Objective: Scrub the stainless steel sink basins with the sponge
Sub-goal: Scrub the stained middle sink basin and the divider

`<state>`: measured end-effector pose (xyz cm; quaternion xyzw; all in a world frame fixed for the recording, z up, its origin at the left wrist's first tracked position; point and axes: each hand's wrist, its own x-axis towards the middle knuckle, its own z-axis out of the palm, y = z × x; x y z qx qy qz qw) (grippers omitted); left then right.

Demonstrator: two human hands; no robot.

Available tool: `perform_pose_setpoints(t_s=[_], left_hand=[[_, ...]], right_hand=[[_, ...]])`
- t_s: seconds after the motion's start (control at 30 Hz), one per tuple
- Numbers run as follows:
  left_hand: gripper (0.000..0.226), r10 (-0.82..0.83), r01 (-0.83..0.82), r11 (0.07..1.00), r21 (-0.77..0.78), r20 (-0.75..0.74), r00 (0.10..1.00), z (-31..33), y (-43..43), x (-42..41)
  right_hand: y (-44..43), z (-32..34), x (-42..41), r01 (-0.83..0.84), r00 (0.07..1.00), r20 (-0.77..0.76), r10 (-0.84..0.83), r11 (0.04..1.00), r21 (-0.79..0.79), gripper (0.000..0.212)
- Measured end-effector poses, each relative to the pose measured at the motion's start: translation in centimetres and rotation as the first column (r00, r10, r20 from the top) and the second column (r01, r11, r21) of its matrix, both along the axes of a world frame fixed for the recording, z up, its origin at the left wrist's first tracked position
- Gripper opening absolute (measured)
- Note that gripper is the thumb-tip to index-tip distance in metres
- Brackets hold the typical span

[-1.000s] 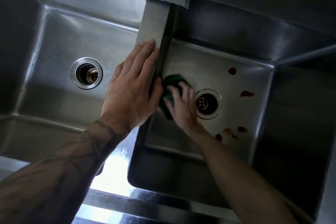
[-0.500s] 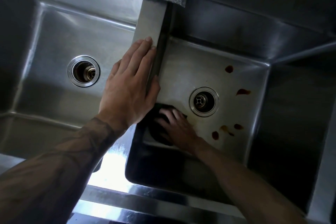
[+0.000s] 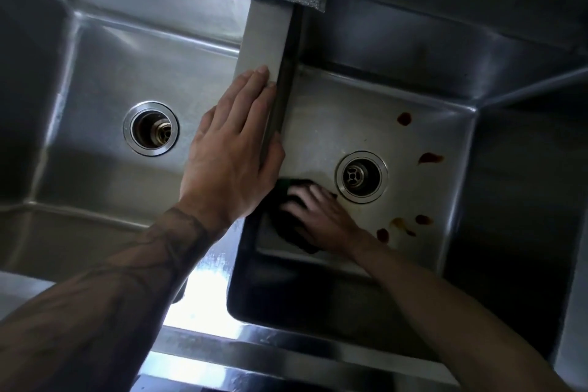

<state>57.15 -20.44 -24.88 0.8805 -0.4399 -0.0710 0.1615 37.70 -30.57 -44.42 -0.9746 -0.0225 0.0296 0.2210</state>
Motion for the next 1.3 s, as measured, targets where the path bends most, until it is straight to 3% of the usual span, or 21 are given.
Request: perform_pose_setpoints(t_s=[0.1,0.13,0.2,0.27,0.37,0.43,0.5,0.57,0.63,0.73,0.77,0.83,0.9,0.97,1.03,1.1,1.17,1.23,1.3], left_hand=[[0.063,0.006,-0.006,1.0,-0.002,0.004,1.0,-0.2,-0.1,0.0],[0.063,0.007,-0.007,1.0,0.0,0.002,1.0,-0.2,0.0,0.0],[0.063,-0.001,0.001,1.0,0.006,-0.01,1.0,-0.2,0.0,-0.1],[0.064,-0.008,0.008,1.0,0.01,-0.015,1.0,0.0,0.0,0.0],[0.064,-0.013,0.013,1.0,0.005,-0.023,1.0,0.1,0.0,0.0],[0.064,-0.01,0.01,1.0,0.005,-0.017,1.0,0.1,0.0,0.0],[0.064,-0.007,0.007,1.0,0.002,-0.02,1.0,-0.1,0.0,0.0],[0.065,-0.001,0.001,1.0,0.006,-0.023,1.0,-0.1,0.0,0.0],[0.066,0.002,-0.001,1.0,0.016,-0.02,1.0,0.1,0.0,0.0],[0.065,-0.002,0.002,1.0,0.011,-0.016,1.0,0.1,0.0,0.0],[0.065,0.003,-0.003,1.0,0.008,-0.013,1.0,0.1,0.0,-0.1],[0.064,0.007,-0.007,1.0,0.001,-0.006,1.0,0.0,0.1,-0.1],[0.063,0.005,-0.005,1.0,-0.001,-0.002,1.0,-0.2,0.0,0.0],[0.062,0.006,-0.006,1.0,0.003,-0.004,1.0,-0.2,0.0,0.0],[0.064,0.008,-0.008,1.0,0.012,-0.01,1.0,0.0,0.0,0.0],[0.064,0.003,-0.003,1.0,0.011,-0.01,1.0,0.1,0.0,0.0],[0.064,0.004,-0.004,1.0,0.009,-0.01,1.0,0.1,0.0,-0.1],[0.065,0.006,-0.006,1.0,0.014,-0.012,1.0,0.2,0.0,0.0],[0.066,0.001,-0.001,1.0,0.016,-0.017,1.0,0.1,0.0,0.0]], right_hand=[[0.0,0.0,3.9,0.457,0.888,-0.039,-0.458,0.889,-0.04,0.038],[0.9,0.2,4.3,0.51,0.859,-0.035,-0.511,0.859,-0.036,0.04],[3.4,0.1,2.7,0.417,0.908,-0.044,-0.416,0.909,0.012,0.043],[4.7,0.1,-0.1,0.15,0.988,-0.036,-0.148,0.988,0.046,0.047],[2.8,-0.1,-1.5,-0.193,0.981,-0.036,0.192,0.981,-0.026,0.041],[1.1,-0.1,0.4,-0.149,0.989,0.007,0.15,0.988,-0.049,0.038],[0.6,-0.3,2.5,0.177,0.984,0.014,-0.177,0.984,-0.016,0.037],[2.2,-0.3,3.2,0.423,0.906,-0.01,-0.422,0.906,0.007,0.04],[4.2,-0.7,1.5,0.331,0.944,-0.013,-0.331,0.943,0.019,0.042],[2.9,-1.0,-2.4,-0.041,0.999,0.015,0.042,0.999,-0.025,0.041],[1.5,-1.2,-2.7,-0.043,0.999,0.022,0.044,0.998,-0.043,0.04],[-1.1,-1.0,-1.3,0.143,0.99,0.026,-0.141,0.987,-0.07,0.037],[-2.7,-0.9,1.5,0.414,0.91,0.012,-0.415,0.902,-0.122,0.038],[-1.8,-0.5,2.4,0.542,0.836,-0.017,-0.549,0.829,-0.135,0.04],[-0.2,-0.2,0.5,0.433,0.899,-0.034,-0.437,0.898,-0.084,0.04],[0.6,0.3,-3.1,0.055,0.998,-0.032,-0.057,0.996,-0.069,0.04],[-0.8,0.3,-4.9,-0.171,0.985,-0.037,0.168,0.98,-0.105,0.038],[-2.3,0.3,-3.5,-0.015,1.0,-0.02,0.013,0.995,-0.096,0.036],[-2.5,-0.1,-0.6,0.34,0.938,-0.025,-0.344,0.934,-0.107,0.037]])
